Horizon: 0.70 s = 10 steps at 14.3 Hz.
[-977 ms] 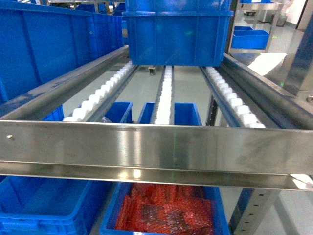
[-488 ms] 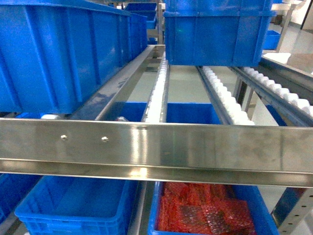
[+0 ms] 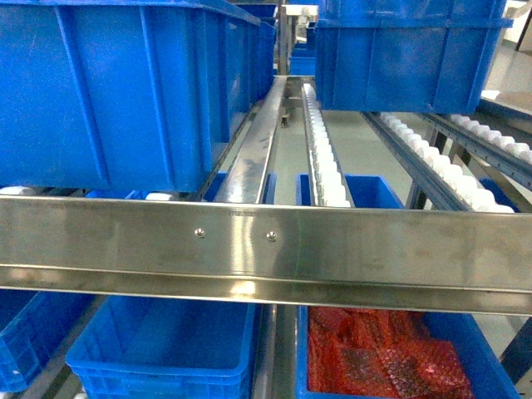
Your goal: Pick blue part to blue bin on bottom shelf
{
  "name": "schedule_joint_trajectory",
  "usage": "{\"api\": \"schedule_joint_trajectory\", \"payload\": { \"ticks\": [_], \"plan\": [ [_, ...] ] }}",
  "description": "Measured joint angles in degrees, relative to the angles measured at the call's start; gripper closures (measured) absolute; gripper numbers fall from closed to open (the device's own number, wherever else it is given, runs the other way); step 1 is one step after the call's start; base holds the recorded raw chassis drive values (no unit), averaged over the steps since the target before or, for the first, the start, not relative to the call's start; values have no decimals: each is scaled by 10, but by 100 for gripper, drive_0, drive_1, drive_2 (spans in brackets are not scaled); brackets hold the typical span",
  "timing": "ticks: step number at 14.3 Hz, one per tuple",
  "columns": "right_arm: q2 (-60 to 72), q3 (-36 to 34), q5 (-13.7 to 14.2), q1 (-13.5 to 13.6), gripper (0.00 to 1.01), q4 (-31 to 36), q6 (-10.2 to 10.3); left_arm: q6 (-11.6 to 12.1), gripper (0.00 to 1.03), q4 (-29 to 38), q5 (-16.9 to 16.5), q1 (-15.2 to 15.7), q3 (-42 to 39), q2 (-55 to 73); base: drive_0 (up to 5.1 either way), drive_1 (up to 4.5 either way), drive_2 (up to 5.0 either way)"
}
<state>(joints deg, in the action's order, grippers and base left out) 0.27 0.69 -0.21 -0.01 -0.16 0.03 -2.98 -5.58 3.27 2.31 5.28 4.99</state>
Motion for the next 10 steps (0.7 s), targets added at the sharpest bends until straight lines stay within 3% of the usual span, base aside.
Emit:
{"api": "schedule_joint_trajectory", "payload": {
  "ticks": [10],
  "plan": [
    [0, 0, 0, 0, 3, 0, 0, 0, 60, 4, -1, 0, 0, 0, 0, 0, 0]
  ]
}}
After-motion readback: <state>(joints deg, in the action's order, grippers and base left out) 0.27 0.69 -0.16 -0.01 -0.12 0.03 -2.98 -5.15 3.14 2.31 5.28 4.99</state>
